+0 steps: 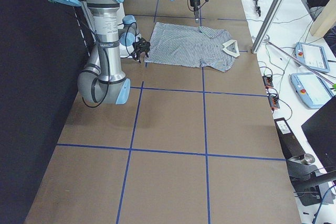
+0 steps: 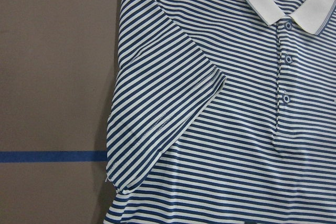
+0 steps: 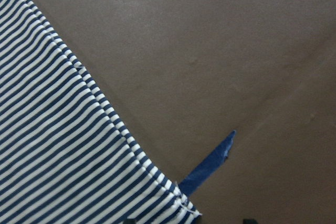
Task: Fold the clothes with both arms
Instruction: 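Move the left gripper down to the hem corner nearest it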
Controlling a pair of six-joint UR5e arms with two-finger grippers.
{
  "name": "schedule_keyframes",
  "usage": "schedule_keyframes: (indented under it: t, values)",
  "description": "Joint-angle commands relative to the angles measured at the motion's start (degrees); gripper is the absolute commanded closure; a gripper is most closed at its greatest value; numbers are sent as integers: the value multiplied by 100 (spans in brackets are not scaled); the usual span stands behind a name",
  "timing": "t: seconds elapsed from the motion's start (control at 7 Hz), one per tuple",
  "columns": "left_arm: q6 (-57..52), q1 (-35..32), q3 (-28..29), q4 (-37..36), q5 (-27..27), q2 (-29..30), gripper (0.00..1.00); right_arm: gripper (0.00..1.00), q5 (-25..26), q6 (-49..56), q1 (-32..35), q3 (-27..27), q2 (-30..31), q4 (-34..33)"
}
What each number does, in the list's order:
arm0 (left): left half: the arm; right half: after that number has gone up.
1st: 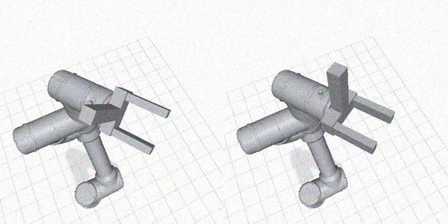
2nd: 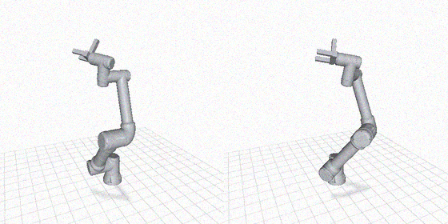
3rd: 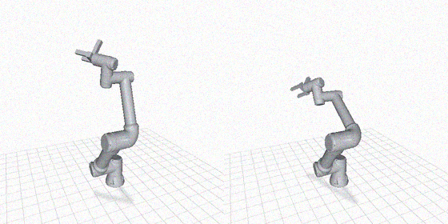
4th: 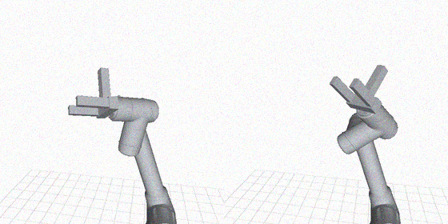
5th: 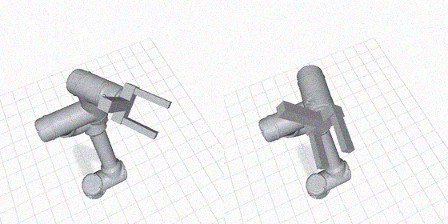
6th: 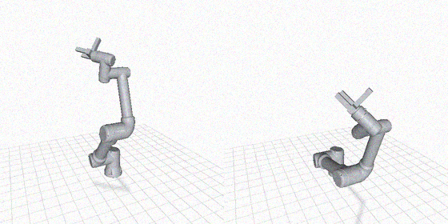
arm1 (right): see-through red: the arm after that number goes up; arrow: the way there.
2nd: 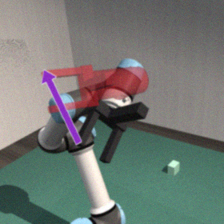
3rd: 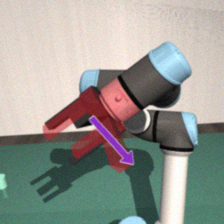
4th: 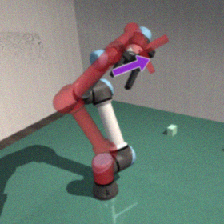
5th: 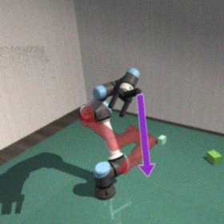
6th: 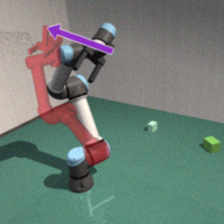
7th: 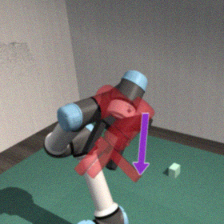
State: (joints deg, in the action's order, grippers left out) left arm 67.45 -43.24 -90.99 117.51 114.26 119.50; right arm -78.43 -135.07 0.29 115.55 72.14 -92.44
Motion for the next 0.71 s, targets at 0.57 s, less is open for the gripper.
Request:
schedule_keyframes:
  t: [0.57]
  values:
    - [-22, 0, -6, 9, -18, -103, 20, 40, -15, 86, 199, -15, -24, -2]
